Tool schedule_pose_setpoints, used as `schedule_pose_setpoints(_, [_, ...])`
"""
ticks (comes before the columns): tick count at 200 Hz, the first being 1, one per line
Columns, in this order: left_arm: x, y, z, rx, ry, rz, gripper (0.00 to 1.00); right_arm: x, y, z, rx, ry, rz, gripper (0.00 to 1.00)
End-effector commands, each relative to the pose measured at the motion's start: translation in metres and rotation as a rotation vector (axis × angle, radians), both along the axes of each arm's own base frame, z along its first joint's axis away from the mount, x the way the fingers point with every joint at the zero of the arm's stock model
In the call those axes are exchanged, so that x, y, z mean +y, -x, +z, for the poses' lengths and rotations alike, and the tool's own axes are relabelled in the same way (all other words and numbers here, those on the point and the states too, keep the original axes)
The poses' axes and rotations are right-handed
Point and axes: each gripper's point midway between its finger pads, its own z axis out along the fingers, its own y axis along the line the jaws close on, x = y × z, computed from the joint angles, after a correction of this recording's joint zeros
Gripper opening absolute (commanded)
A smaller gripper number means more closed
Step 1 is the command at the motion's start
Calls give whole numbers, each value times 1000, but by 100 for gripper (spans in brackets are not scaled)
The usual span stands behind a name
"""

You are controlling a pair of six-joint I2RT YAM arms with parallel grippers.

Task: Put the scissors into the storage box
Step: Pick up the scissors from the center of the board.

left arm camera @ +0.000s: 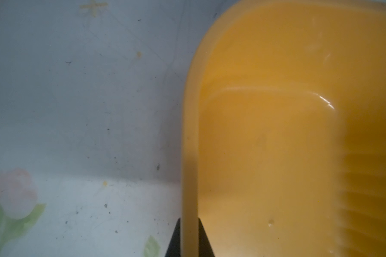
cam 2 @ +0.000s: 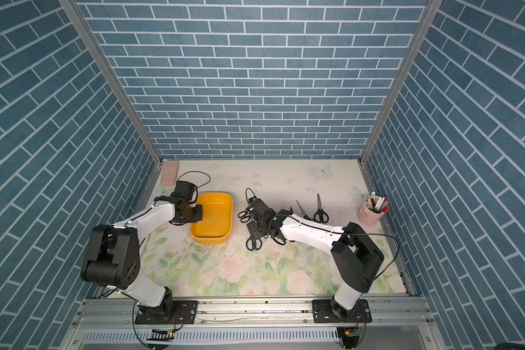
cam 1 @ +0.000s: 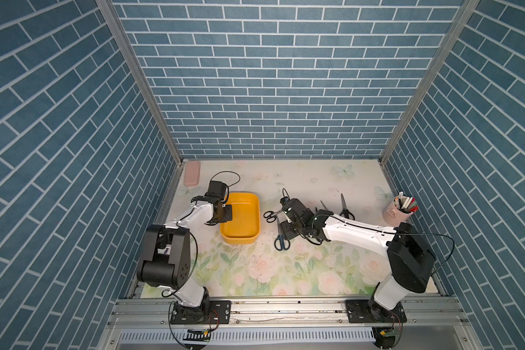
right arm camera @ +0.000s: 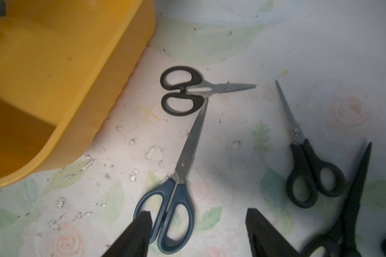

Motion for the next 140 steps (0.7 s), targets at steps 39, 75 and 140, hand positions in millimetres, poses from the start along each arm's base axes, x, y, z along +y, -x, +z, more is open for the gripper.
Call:
schedule_pose_setpoints(39, [-4,-1,-25,45,-22,-23,3,13,23,-40,168,55,-83,66])
schedule_pose_setpoints(75, [-6,-4,-21,32,-11,-25,25,10,22,-52,196,86,-144,60])
schedule_pose_setpoints(140, [-9,-6,-1,-2,12,-1,34,7,30,-59,244,104,-167,56])
